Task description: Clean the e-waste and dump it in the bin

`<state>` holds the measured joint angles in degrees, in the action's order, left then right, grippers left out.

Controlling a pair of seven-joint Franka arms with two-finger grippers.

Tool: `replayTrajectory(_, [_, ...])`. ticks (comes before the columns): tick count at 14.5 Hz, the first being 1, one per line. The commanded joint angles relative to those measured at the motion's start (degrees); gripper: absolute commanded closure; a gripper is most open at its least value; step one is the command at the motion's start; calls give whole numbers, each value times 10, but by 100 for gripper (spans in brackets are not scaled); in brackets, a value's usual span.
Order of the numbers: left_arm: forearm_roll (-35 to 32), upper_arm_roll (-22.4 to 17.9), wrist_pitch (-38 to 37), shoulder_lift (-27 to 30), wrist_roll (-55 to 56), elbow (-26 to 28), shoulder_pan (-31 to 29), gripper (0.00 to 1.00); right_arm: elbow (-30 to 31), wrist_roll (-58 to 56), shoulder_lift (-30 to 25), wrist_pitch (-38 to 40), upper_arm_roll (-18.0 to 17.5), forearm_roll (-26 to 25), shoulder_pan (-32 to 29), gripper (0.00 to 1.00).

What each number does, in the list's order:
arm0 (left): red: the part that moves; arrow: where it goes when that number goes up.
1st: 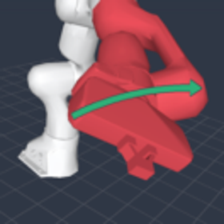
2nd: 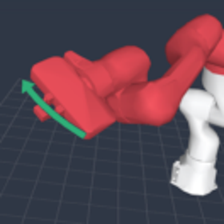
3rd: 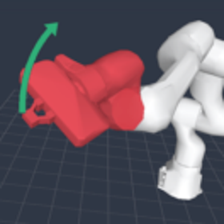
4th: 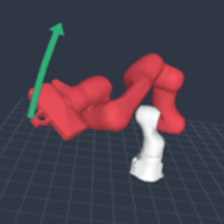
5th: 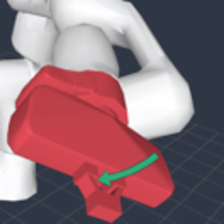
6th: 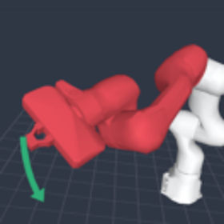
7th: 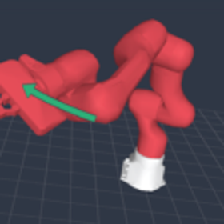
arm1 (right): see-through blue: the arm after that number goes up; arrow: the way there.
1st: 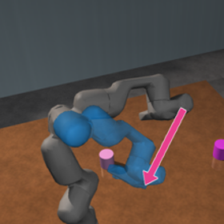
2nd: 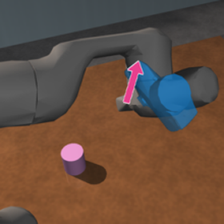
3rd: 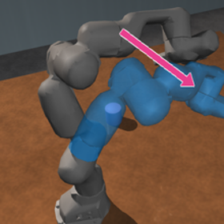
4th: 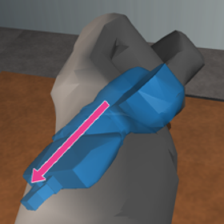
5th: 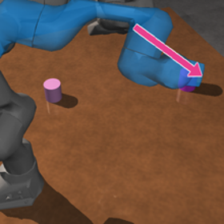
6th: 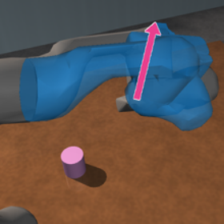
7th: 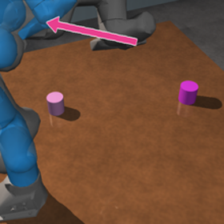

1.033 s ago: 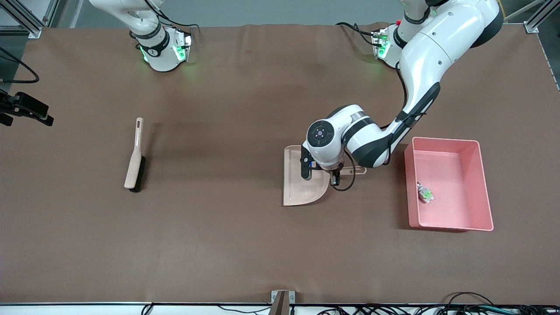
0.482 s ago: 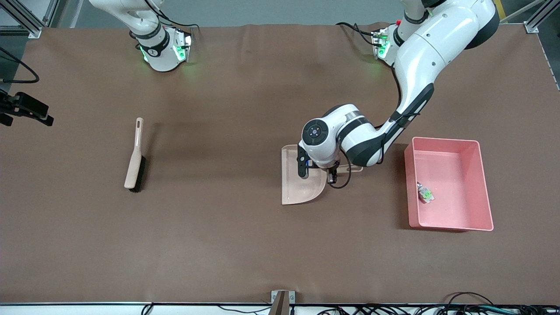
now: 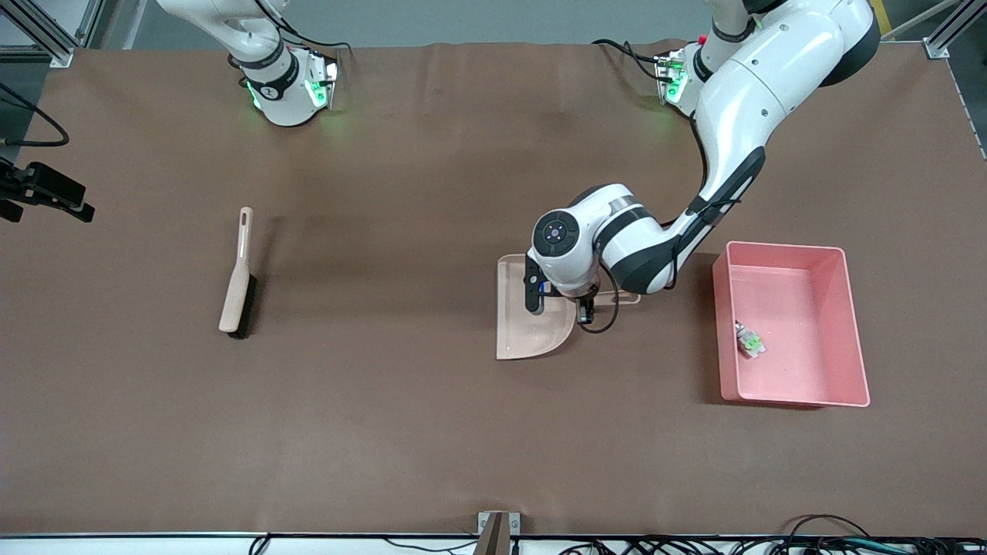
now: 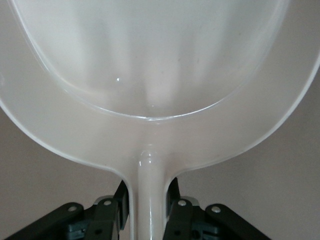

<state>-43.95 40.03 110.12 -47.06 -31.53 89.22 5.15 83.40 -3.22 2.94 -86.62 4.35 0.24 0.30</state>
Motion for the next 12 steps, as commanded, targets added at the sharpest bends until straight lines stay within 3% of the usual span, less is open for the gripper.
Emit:
replayTrajectory(1, [-2, -6, 1, -2, -9, -5, 7, 76, -4, 2, -3, 2, 4, 7, 3, 0])
replayTrajectory(2, [0, -6, 1, -2, -1, -5, 7, 52, -5, 2, -3, 2, 4, 7, 2, 0])
replayTrajectory(3, [2, -6, 1, -2, 6, -7, 7, 9, -4, 2, -3, 3, 4, 8, 2, 0])
replayTrajectory(4, [4, -6, 1, -1, 17, -8, 7, 0, -4, 2, -3, 5, 4, 8, 2, 0])
replayTrajectory(8, [21, 0, -17, 35, 53, -46, -7, 0, -5, 2, -3, 2, 4, 8, 1, 0])
replayTrajectory(12, [90, -3, -102, 107, 175, -112, -15, 0, -5, 2, -3, 5, 4, 8, 2, 0])
